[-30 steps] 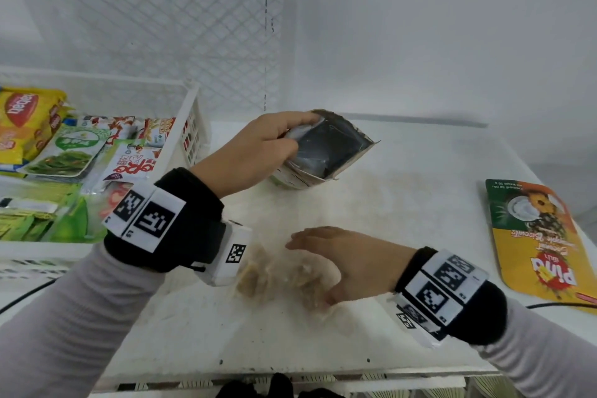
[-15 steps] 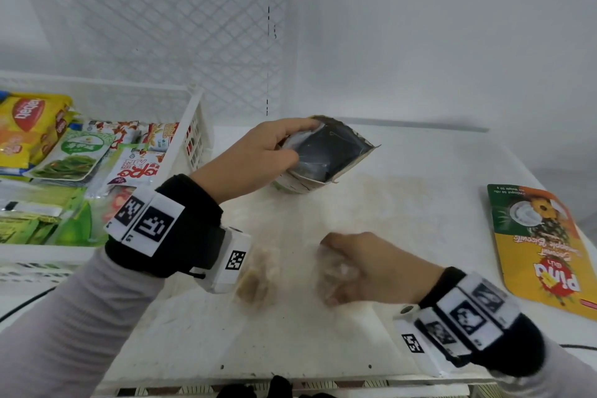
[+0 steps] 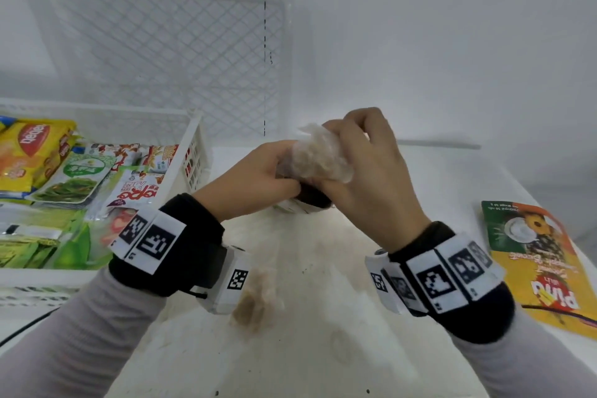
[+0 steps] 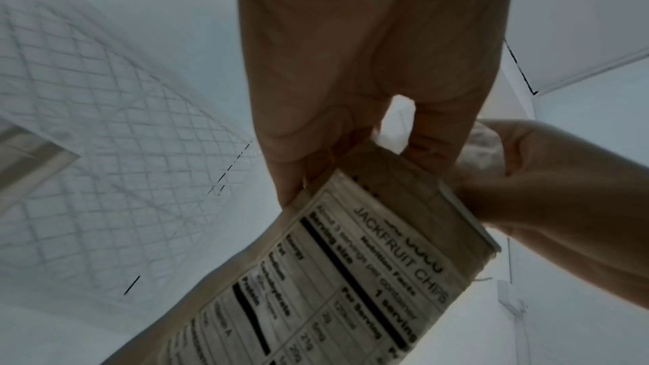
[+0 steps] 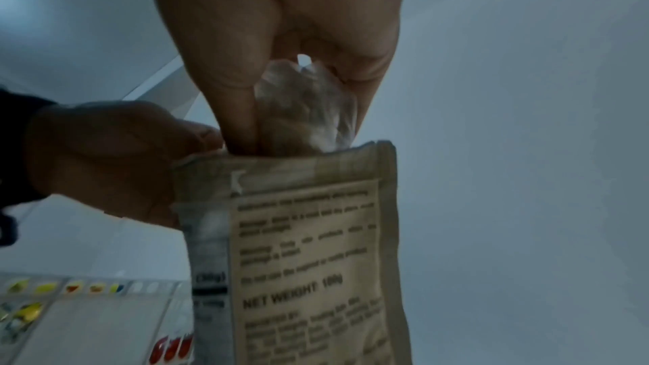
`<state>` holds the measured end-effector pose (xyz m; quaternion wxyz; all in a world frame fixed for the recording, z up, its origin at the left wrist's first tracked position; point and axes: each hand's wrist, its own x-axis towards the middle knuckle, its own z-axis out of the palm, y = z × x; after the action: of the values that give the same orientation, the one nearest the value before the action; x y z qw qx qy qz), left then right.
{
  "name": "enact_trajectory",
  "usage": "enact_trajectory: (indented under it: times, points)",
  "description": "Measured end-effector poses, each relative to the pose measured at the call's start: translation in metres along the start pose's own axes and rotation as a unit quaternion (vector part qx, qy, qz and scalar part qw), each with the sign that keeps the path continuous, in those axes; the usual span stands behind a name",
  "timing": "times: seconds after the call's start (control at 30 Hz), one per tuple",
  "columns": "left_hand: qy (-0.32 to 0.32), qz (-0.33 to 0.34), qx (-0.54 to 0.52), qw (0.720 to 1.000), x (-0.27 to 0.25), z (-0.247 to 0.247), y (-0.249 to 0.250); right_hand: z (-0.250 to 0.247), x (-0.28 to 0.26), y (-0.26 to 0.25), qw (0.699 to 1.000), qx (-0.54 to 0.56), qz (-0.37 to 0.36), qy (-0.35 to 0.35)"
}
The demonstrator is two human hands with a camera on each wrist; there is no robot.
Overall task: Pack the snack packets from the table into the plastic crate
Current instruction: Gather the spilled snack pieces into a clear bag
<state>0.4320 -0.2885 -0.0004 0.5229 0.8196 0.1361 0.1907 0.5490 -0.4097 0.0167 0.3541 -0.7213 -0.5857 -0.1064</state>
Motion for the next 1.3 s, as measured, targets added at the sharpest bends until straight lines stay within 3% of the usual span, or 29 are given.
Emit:
enact_trajectory:
  times: [0.13,0.33,0.43,0.53,0.67,0.73,0.9,0.93,1.0,1.03,1.07,1.1,1.17,1.23,1.27,1.3]
  points:
    - [-0.005,0.005,-0.006,1.0,0.0,-0.002,0.002,0.009,-0.001,0.003,0.994,-0.083,-0.07,0.004]
    - [0.005,-0.009,-0.017,1.0,0.001,-0.001,0.001,-0.006,-0.002,0.005,0.981,-0.062,-0.136,-0.125]
    - [0.01,-0.004,0.002,1.0,0.001,0.001,-0.001,-0.008,0.003,0.007,0.959,-0.154,-0.173,-0.165]
    - [0.018,0.007,0.052,0.998,0.002,0.006,0.0,0.007,0.01,0.004,0.925,-0.259,-0.158,-0.227]
    - [0.022,0.056,0.108,0.992,0.002,0.008,0.002,0.029,0.023,0.001,0.922,-0.229,-0.088,-0.3]
    - [0.028,0.059,0.128,0.99,0.002,0.008,0.001,0.038,0.029,-0.003,0.904,-0.237,-0.077,-0.348]
    - [0.031,0.056,0.125,0.99,0.001,0.011,-0.002,0.051,0.038,-0.014,0.797,-0.348,-0.043,-0.492]
    - [0.034,0.05,0.121,0.991,0.001,0.011,-0.003,0.062,0.039,-0.019,0.755,-0.415,-0.032,-0.506]
    - [0.034,0.037,0.108,0.993,0.001,0.011,-0.004,0.08,0.04,-0.045,0.63,-0.584,0.001,-0.512]
    - [0.031,0.036,0.104,0.993,0.001,0.011,-0.004,0.085,0.037,-0.055,0.559,-0.613,0.077,-0.553]
    - [0.027,0.035,0.105,0.993,0.002,0.012,-0.004,0.092,0.035,-0.061,0.522,-0.618,0.118,-0.576]
    - [0.024,0.033,0.107,0.993,0.002,0.013,-0.004,0.103,0.036,-0.061,0.506,-0.607,0.147,-0.595]
    - [0.022,0.023,0.109,0.994,0.003,0.012,-0.002,0.106,0.042,-0.063,0.493,-0.579,0.181,-0.623]
    - [0.015,0.014,0.109,0.994,0.004,0.011,-0.002,0.092,0.035,-0.032,0.502,-0.562,0.021,-0.658]
    - [0.009,0.008,0.109,0.994,0.004,0.01,-0.001,0.08,0.033,-0.017,0.548,-0.528,-0.071,-0.645]
    - [0.004,0.0,0.106,0.994,0.005,0.008,-0.001,0.071,0.026,-0.004,0.622,-0.502,-0.188,-0.571]
